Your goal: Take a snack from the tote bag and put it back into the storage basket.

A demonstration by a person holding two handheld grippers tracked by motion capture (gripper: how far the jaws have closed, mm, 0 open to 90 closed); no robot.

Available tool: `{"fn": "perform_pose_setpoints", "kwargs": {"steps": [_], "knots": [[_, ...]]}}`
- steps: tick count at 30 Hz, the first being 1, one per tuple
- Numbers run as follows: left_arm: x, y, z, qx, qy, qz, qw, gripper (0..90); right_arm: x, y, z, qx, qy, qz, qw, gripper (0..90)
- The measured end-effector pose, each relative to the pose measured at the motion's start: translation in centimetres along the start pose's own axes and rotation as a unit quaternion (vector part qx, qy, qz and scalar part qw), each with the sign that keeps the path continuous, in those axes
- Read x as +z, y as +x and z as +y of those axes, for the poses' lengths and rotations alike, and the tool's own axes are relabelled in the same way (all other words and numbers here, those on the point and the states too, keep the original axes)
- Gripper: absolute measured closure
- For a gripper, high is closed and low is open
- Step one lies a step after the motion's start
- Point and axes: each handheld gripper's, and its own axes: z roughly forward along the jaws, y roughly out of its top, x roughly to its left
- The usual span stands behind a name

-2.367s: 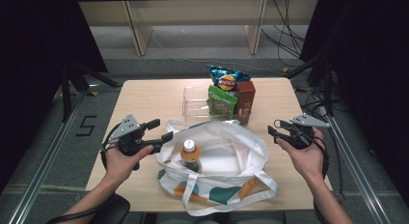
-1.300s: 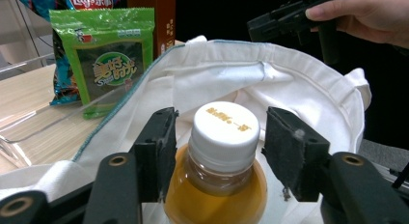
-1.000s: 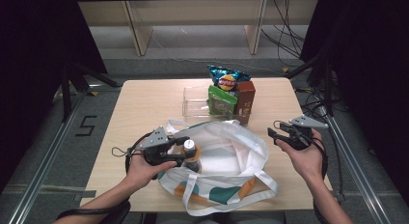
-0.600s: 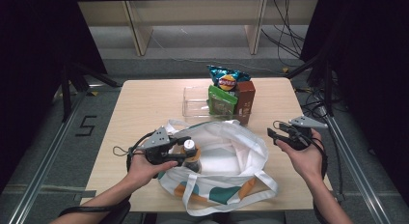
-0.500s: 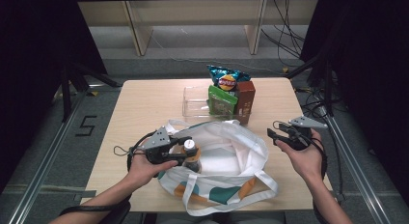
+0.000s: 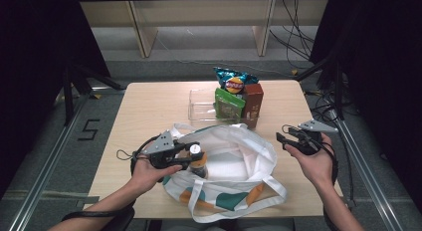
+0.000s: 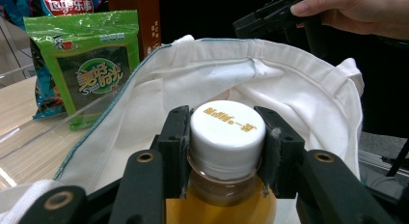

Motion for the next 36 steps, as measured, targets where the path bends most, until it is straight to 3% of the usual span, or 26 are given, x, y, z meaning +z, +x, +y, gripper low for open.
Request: {"fn": "perform_pose_setpoints", "kwargs": {"steps": [4,15,16,17,20,24,25,31,32,34,35,36], "knots": [[-0.1,0.2,0.1,-0.014,-0.002,-0.001,0.9999,58.5,0.1,-0.1,-0.1,-0.001,-0.004,0.001,1.0000,47.0],[-0.7,0.0,1.1,-0.006,-0.013,0.002,0.9999,58.5,-0.2,0.1,0.0,0.010,-0.006,-0.007,0.9999,47.0],[-0.7,0.0,1.2,-0.006,-0.018,0.001,0.9998,58.5,-0.1,-0.3,0.0,-0.008,-0.013,-0.010,0.9998,47.0],[-0.8,0.0,1.3,-0.007,-0.018,0.004,0.9998,58.5,-0.1,0.0,0.0,0.015,-0.011,-0.006,0.9998,46.9],[-0.9,0.1,1.6,-0.009,-0.023,0.004,0.9997,58.5,-0.3,-0.2,0.1,0.004,-0.010,-0.013,0.9999,46.9],[-1.0,0.2,1.9,-0.010,-0.027,0.005,0.9996,58.5,-0.2,-0.2,0.0,0.014,-0.025,-0.010,0.9995,46.9],[-1.0,0.2,2.0,-0.010,-0.029,0.006,0.9995,58.5,-0.2,-0.5,0.1,-0.005,-0.026,-0.010,0.9996,46.9],[-1.0,0.1,2.4,-0.012,-0.033,0.003,0.9994,58.6,-0.4,-0.5,0.1,-0.007,-0.024,-0.015,0.9996,46.9],[-1.0,0.1,2.5,-0.011,-0.032,0.003,0.9994,58.6,-0.5,-0.3,0.0,0.009,-0.018,-0.015,0.9997,46.9],[-1.0,0.0,2.6,-0.009,-0.033,0.002,0.9994,58.6,-0.5,-0.3,0.0,0.015,-0.025,-0.011,0.9995,46.9],[-1.1,0.0,2.8,-0.007,-0.034,0.002,0.9994,58.6,-0.5,-0.6,0.1,-0.004,-0.028,-0.011,0.9995,46.9],[-1.1,0.0,2.9,-0.007,-0.036,0.002,0.9993,58.6,-0.6,-0.3,0.1,0.016,-0.026,-0.014,0.9994,46.9]]}}
